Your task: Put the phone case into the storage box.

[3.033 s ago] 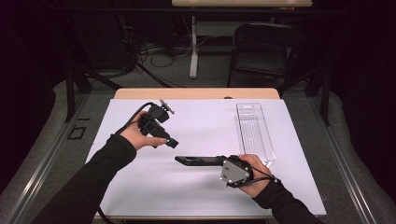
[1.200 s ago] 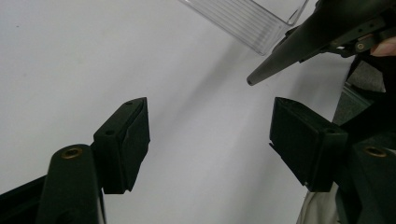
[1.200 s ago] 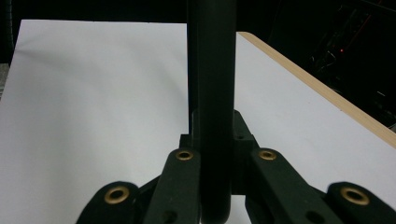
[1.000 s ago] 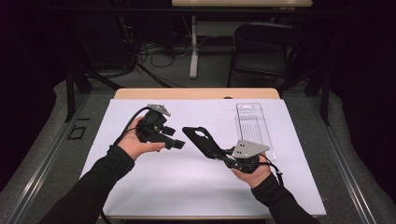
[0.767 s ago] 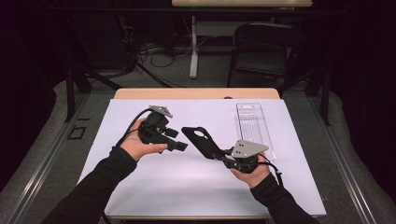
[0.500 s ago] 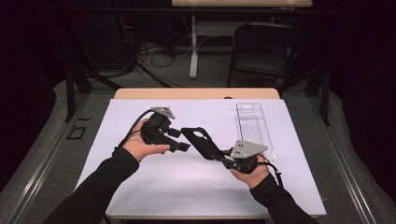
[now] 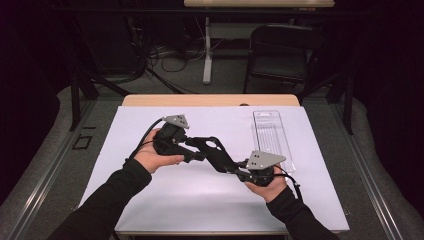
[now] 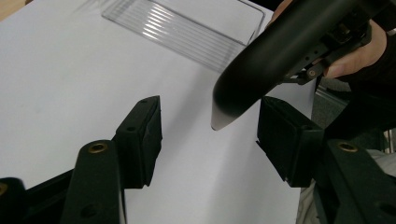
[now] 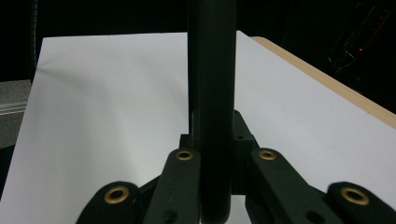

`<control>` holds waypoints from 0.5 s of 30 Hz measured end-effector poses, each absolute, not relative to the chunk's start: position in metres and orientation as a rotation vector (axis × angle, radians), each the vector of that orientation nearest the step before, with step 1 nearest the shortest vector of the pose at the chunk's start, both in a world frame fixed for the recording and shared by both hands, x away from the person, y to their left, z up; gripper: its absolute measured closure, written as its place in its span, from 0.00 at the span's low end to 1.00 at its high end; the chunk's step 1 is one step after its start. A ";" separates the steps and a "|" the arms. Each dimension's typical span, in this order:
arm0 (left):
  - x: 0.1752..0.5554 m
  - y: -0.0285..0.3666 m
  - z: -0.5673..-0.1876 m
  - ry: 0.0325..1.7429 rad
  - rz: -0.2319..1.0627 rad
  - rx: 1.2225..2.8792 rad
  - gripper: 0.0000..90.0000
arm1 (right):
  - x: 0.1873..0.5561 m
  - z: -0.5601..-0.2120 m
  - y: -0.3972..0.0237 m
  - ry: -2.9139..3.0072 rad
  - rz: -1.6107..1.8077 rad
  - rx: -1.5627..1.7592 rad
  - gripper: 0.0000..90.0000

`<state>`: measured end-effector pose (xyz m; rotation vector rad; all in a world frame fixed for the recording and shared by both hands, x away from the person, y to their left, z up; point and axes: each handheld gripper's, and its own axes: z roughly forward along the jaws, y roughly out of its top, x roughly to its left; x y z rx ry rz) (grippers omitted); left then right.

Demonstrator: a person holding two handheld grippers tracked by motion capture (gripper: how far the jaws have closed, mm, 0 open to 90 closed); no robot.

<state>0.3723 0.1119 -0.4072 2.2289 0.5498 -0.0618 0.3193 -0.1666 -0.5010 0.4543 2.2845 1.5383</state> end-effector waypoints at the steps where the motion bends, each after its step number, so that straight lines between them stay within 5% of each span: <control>1: 0.372 0.112 -0.407 0.547 -0.063 2.227 0.46 | 0.319 -0.501 -0.166 2.286 1.541 0.456 0.96; 15: 0.371 0.107 -0.408 0.484 -0.041 2.206 0.56 | 0.319 -0.502 -0.166 2.288 1.566 0.457 0.96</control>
